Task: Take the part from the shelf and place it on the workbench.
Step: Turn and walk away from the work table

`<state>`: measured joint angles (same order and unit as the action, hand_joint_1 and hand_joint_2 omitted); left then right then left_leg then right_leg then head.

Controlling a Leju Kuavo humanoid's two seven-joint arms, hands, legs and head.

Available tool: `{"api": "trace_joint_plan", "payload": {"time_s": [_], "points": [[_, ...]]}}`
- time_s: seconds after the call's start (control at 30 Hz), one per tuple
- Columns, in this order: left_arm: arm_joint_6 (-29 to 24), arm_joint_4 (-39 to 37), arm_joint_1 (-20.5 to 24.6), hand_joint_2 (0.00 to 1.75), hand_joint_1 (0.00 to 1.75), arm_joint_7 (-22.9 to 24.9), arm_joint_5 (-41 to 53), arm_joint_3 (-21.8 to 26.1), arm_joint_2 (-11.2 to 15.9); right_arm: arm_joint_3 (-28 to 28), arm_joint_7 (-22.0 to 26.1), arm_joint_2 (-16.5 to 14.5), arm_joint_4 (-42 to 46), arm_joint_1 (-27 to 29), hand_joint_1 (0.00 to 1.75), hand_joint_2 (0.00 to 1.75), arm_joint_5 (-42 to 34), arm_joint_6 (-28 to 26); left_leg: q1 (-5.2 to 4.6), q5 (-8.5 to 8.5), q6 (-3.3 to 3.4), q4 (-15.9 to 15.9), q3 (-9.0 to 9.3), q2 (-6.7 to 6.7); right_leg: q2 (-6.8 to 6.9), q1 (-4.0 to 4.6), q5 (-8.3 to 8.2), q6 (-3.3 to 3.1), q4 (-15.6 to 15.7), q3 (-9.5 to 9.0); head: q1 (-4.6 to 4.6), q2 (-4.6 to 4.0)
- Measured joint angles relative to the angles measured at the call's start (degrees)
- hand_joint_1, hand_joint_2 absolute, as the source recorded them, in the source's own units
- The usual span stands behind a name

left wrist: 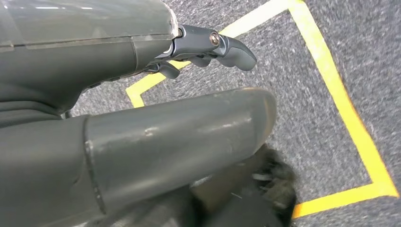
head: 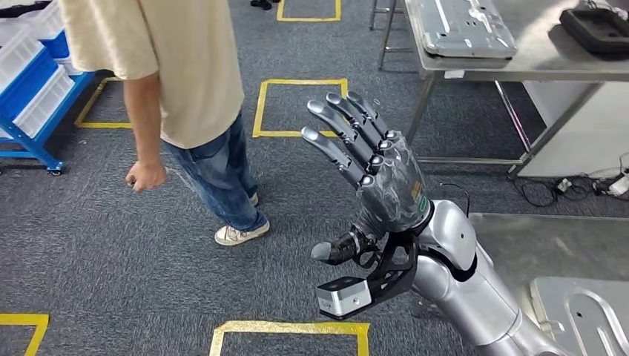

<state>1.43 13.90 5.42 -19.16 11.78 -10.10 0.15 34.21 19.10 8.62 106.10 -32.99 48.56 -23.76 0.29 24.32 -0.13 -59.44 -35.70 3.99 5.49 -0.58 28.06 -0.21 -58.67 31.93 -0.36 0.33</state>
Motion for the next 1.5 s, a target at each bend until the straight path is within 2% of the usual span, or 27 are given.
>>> {"api": "trace_joint_plan", "payload": {"time_s": [0.03, 0.1, 0.17, 0.2, 0.23, 0.3, 0.37, 0.4, 0.47, 0.53, 0.6, 0.63, 0.7, 0.77, 0.83, 0.87, 0.93, 1.03, 1.07, 1.13, 1.2, 1.27, 1.33, 1.37, 1.4, 1.47, 1.5], "points": [[-0.09, 0.0, 0.05, 0.0, 0.0, 0.01, 0.07, 0.0, -0.08, 0.0, 0.01, 0.0, 0.0, -0.02, 0.0, 0.0, -0.02, -0.05, -0.25, 0.17, 0.4, 0.66, 0.19, 0.28, 0.54, 0.23, 0.12, 0.26, 0.04, -0.11, 0.02, 0.0], [-0.28, 0.0, -0.09, 0.0, 0.0, 0.15, 0.19, 0.0, -0.21, 0.0, 0.02, -0.01, -0.01, -0.1, 0.0, 0.0, -0.03, -0.18, -0.16, 0.0, 1.13, 0.93, 0.16, -1.17, 1.26, 0.32, 0.41, 0.89, 0.15, -0.43, 0.04, 0.0], [-0.44, 0.0, -0.17, 0.0, 0.0, 0.32, 0.33, 0.0, -0.45, 0.0, 0.03, -0.01, -0.03, -0.22, 0.0, 0.0, -0.03, -0.37, 0.12, -0.27, 1.84, 1.39, 0.42, -2.47, -1.02, 0.03, 1.95, 1.44, -1.62, 0.02, 0.05, 0.0], [-0.5, 0.0, -0.09, 0.0, 0.0, 0.36, 0.39, 0.0, -0.56, 0.0, 0.03, -0.01, -0.07, -0.24, 0.0, 0.0, -0.03, -0.46, 0.27, -0.39, 2.18, 1.56, 0.53, -3.07, -2.77, -0.16, 3.48, 1.6, -4.14, 1.15, 0.05, 0.0], [-0.53, 0.0, 0.03, 0.0, 0.0, 0.38, 0.44, 0.0, -0.66, 0.0, 0.03, 0.0, -0.13, -0.21, 0.0, 0.0, -0.03, -0.55, 0.23, -0.42, 2.42, 1.57, 0.52, -3.72, -4.27, -0.24, 5.28, 1.62, -7.67, 2.88, 0.05, 0.0], [-0.59, 0.0, 0.15, 0.0, 0.0, 0.4, 0.5, 0.01, -0.74, 0.0, 0.03, 0.01, -0.32, -0.06, 0.0, 0.0, -0.03, -0.63, 0.18, -0.4, 2.66, 1.5, 0.5, -5.14, -5.23, -0.25, 7.59, 1.67, -14.38, 6.55, 0.05, 0.0], [-0.62, 0.0, 0.08, 0.0, 0.0, 0.45, 0.57, 0.01, -0.84, 0.0, 0.04, 0.02, -0.5, 0.02, 0.0, 0.0, -0.03, -0.66, 0.16, -0.33, 2.65, 1.3, 0.52, -6.74, -5.46, -0.26, 5.89, 1.63, -14.78, 7.42, 0.05, 0.0], [-0.62, 0.0, 0.04, 0.0, 0.0, 0.46, 0.59, 0.0, -0.89, 0.0, 0.04, 0.03, -0.54, 0.01, 0.0, 0.0, -0.03, -0.67, 0.17, -0.26, 2.58, 1.14, 0.55, -7.59, -5.81, -0.28, 3.61, 1.49, -11.88, 6.37, 0.05, 0.0], [-0.65, 0.0, 0.07, 0.0, 0.0, 0.48, 0.61, 0.0, -1.05, 0.0, 0.07, 0.04, -0.56, -0.01, 0.0, 0.0, -0.01, -0.7, 0.15, -0.1, 2.27, 0.77, 0.41, -9.05, -8.0, -0.45, -0.04, 1.09, -4.61, 3.48, 0.04, 0.0], [-0.78, 0.0, 0.14, 0.0, 0.0, 0.5, 0.62, 0.01, -1.19, 0.01, 0.09, -0.02, -0.57, -0.02, 0.0, 0.0, 0.03, -0.78, 0.26, -0.11, 1.62, 0.59, 0.0, -10.27, -9.51, -0.43, -0.96, 0.84, -1.1, 2.1, 0.04, 0.0], [-0.95, 0.0, 0.03, 0.0, 0.0, 0.57, 0.62, 0.03, -1.17, 0.02, 0.09, -0.13, -0.62, -0.07, 0.0, 0.0, 0.05, -0.87, 0.42, -0.26, 0.82, 0.7, -0.32, -11.37, -8.62, -0.39, -0.99, 0.52, -0.71, 1.86, 0.04, 0.0], [-1.03, 0.0, -0.08, 0.0, 0.0, 0.62, 0.64, 0.04, -1.15, 0.03, 0.1, -0.23, -0.66, -0.12, 0.0, 0.0, 0.06, -0.9, 0.38, -0.06, 0.49, 0.43, -0.46, -10.93, -7.98, -0.51, -1.08, 0.21, -0.4, 1.59, 0.03, 0.0], [-1.15, 0.0, -0.06, 0.0, 0.0, 0.74, 0.69, 0.07, -1.13, 0.04, 0.1, -0.45, -0.72, -0.2, 0.0, 0.0, 0.07, -1.0, 0.27, 1.82, -0.06, -2.74, -1.92, -8.29, -6.52, -0.77, -1.25, -0.38, 0.24, 1.01, -0.09, 0.0], [-1.23, 0.0, 0.19, 0.0, 0.0, 0.82, 0.74, 0.08, -1.16, 0.04, 0.11, -0.56, -0.78, -0.2, 0.0, 0.0, 0.08, -1.07, 0.39, 5.13, -0.53, -9.66, -5.3, -5.43, -4.99, -0.52, -1.1, -0.71, 0.3, 0.77, -0.19, 0.0], [-1.26, 0.0, 0.25, 0.0, 0.0, 0.88, 0.76, 0.08, -1.17, 0.04, 0.11, -0.57, -0.88, -0.13, 0.0, 0.0, 0.08, -1.07, 0.57, 6.53, -0.88, -14.67, -7.92, -4.55, -3.43, -0.4, -0.86, -0.78, 0.18, 0.74, -0.19, 0.0], [-1.26, 0.0, 0.18, 0.0, 0.0, 0.92, 0.76, 0.08, -1.17, 0.04, 0.11, -0.57, -0.91, -0.11, 0.0, 0.0, 0.08, -1.07, 0.62, 5.73, -0.96, -14.29, -7.72, -4.32, -2.7, -0.4, -0.7, -0.74, 0.1, 0.69, -0.19, 0.0], [-1.28, 0.0, 0.09, 0.0, 0.0, 0.99, 0.75, 0.08, -1.15, 0.04, 0.11, -0.58, -0.95, -0.12, 0.0, 0.0, 0.08, -1.07, 0.68, 2.3, -0.91, -8.49, -4.55, -3.37, -1.42, -0.39, -0.33, -0.52, -0.04, 0.41, -0.19, 0.0], [-1.34, 0.0, 0.38, 0.0, 0.0, 1.01, 0.78, 0.09, -1.14, 0.04, 0.11, -0.6, -0.95, -0.26, 0.0, 0.0, 0.08, -1.09, -0.07, 0.06, 0.13, -0.14, -0.11, -0.68, 0.3, 0.14, 0.26, 0.27, -0.05, -0.13, -0.16, 0.0], [-1.37, 0.0, 0.45, 0.0, 0.0, 1.02, 0.81, 0.09, -1.14, 0.04, 0.12, -0.62, -0.95, -0.31, 0.0, 0.0, 0.1, -1.13, -0.31, 0.27, 0.54, 0.52, 0.1, -0.61, 0.86, 0.35, 0.37, 0.54, 0.05, -0.27, -0.15, 0.0], [-1.44, 0.0, 0.33, 0.0, 0.0, 1.11, 0.98, 0.08, -1.15, 0.04, 0.15, -0.67, -0.95, -0.39, 0.0, 0.0, 0.2, -1.26, -0.12, 0.07, 1.21, 0.9, 0.13, -2.0, 1.52, 0.34, 0.72, 1.19, 0.13, -0.63, -0.13, 0.0], [-1.5, 0.0, 0.26, 0.0, 0.0, 1.21, 1.25, 0.08, -1.21, 0.04, 0.25, -0.7, -0.95, -0.53, 0.0, 0.0, 0.39, -1.43, 0.11, -0.19, 1.81, 1.43, 0.49, -3.24, -0.54, 0.1, 2.45, 1.75, -2.03, 0.1, -0.11, 0.0], [-1.66, 0.0, 0.5, 0.0, 0.0, 1.39, 1.51, 0.08, -1.34, 0.05, 0.38, -0.71, -0.97, -0.64, 0.0, 0.0, 0.63, -1.62, 0.12, -0.29, 2.23, 1.6, 0.59, -4.36, -3.81, -0.04, 5.64, 1.81, -8.54, 3.36, -0.09, 0.0], [-2.02, 0.0, 0.84, 0.0, 0.0, 1.78, 1.76, 0.09, -1.59, 0.05, 0.48, -0.7, -1.07, -0.59, 0.0, 0.0, 0.88, -1.71, 0.03, -0.26, 2.49, 1.51, 0.58, -5.76, -5.07, -0.05, 7.26, 1.71, -14.77, 6.99, -0.08, 0.0], [-2.22, 0.01, 0.93, 0.0, 0.0, 2.01, 1.89, 0.09, -1.79, 0.05, 0.52, -0.68, -1.13, -0.57, 0.0, 0.0, 0.99, -1.67, 0.0, -0.21, 2.54, 1.42, 0.61, -6.56, -5.3, -0.07, 6.48, 1.63, -15.29, 7.65, -0.08, 0.0], [-2.37, 0.01, 0.97, 0.0, 0.0, 2.22, 2.02, 0.09, -1.95, 0.05, 0.53, -0.66, -1.18, -0.61, 0.0, 0.0, 1.07, -1.59, 0.0, -0.15, 2.52, 1.3, 0.66, -7.39, -5.57, -0.1, 4.67, 1.51, -13.69, 7.3, -0.08, 0.0], [-2.51, 0.08, 1.03, 0.0, 0.0, 2.54, 2.26, 0.08, -2.34, 0.05, 0.51, -0.62, -1.2, -0.86, 0.0, 0.0, 1.15, -1.33, -0.02, 0.01, 2.33, 1.01, 0.68, -8.84, -7.6, -0.2, 0.29, 1.09, -6.93, 4.8, -0.08, 0.0], [-2.52, 0.11, 1.12, 0.0, 0.0, 2.67, 2.4, 0.07, -2.48, 0.04, 0.48, -0.62, -1.19, -1.01, 0.0, 0.0, 1.16, -1.15, -0.03, 0.08, 2.14, 0.8, 0.54, -9.49, -8.89, -0.32, -0.92, 0.92, -3.83, 3.62, -0.08, 0.0]]}}
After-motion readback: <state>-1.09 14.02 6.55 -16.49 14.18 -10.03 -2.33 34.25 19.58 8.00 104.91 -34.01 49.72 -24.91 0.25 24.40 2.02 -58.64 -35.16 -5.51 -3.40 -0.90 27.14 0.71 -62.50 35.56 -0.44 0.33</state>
